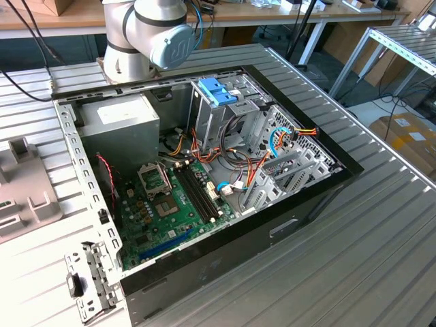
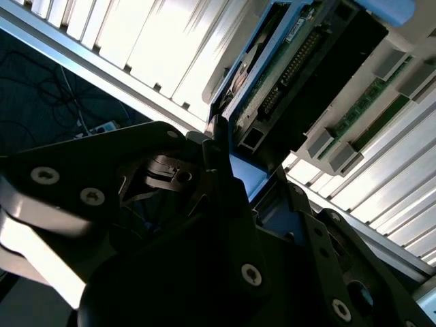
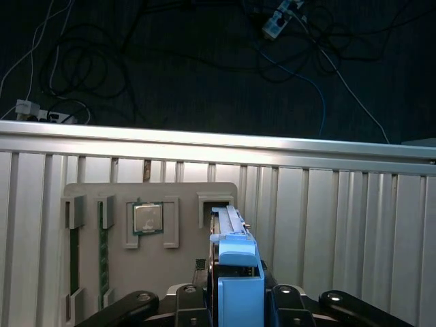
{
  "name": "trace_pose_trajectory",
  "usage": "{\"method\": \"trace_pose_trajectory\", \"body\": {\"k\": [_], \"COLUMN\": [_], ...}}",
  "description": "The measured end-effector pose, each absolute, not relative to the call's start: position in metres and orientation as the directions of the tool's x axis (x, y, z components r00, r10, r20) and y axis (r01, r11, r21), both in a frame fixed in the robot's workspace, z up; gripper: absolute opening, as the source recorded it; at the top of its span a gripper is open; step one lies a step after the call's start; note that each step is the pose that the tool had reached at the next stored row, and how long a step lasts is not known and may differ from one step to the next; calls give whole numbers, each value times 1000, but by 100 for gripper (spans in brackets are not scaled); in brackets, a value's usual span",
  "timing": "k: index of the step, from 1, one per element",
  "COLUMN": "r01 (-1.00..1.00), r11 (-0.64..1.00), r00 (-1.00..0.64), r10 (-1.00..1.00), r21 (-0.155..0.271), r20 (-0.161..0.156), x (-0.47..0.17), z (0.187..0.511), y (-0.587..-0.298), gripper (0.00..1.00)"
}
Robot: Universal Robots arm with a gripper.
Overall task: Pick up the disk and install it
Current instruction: 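Pick up the disk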
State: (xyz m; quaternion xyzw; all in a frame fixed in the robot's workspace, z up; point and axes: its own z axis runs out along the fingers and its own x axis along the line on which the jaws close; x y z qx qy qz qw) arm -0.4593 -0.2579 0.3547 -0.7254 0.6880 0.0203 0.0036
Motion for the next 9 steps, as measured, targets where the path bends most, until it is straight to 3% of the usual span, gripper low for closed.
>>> {"method": "trace_pose_trajectory", "body": {"k": [9], "r01": [-998], "r11": [-53], "r00": [53], "r10": [-998], "r21": [23], "r20": [-35], "x": [-459], "z": [359], "y": [-258], "gripper": [37]}}
